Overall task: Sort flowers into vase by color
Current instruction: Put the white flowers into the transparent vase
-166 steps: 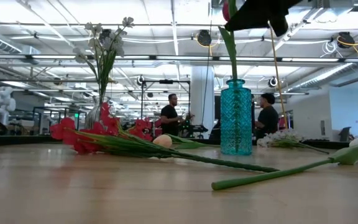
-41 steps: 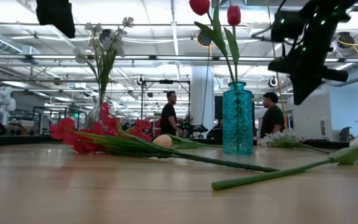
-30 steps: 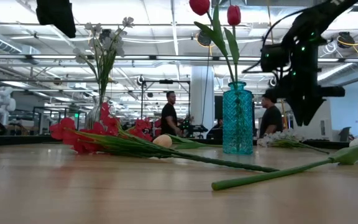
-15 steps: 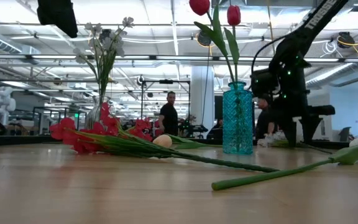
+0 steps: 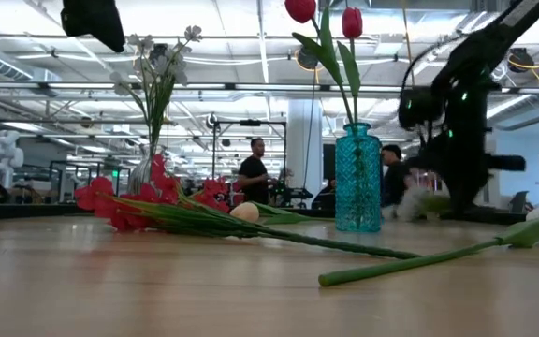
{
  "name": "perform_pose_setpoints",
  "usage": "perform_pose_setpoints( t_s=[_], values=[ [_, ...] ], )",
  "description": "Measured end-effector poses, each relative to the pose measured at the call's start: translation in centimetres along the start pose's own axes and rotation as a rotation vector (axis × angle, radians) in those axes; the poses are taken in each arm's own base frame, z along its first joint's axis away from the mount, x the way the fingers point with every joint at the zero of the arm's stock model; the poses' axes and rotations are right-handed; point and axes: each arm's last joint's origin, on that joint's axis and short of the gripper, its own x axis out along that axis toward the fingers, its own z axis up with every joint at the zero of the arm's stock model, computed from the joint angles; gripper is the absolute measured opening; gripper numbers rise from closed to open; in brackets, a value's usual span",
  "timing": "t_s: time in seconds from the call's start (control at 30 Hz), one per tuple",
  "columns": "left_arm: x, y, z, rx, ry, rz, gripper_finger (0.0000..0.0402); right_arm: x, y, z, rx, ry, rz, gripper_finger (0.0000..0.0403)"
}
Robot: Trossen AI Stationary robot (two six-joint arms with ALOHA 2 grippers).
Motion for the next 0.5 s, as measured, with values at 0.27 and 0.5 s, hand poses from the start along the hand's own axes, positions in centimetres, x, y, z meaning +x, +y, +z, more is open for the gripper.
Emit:
perform_pose_setpoints(
  t_s=[0.27,0.5],
  values=[
    [0.0,-0.1,0.5,-0.007,-0.09,0.032,0.0083,-9.8,-1.9,-2.1,-0.011,-0.326,0.31,0.0005],
    [-0.1,-0.8,1.3,0.011,-0.179,-0.027,0.0083,-20.2,-4.8,-4.6,-0.029,-0.675,0.61,0.0003]
  ],
)
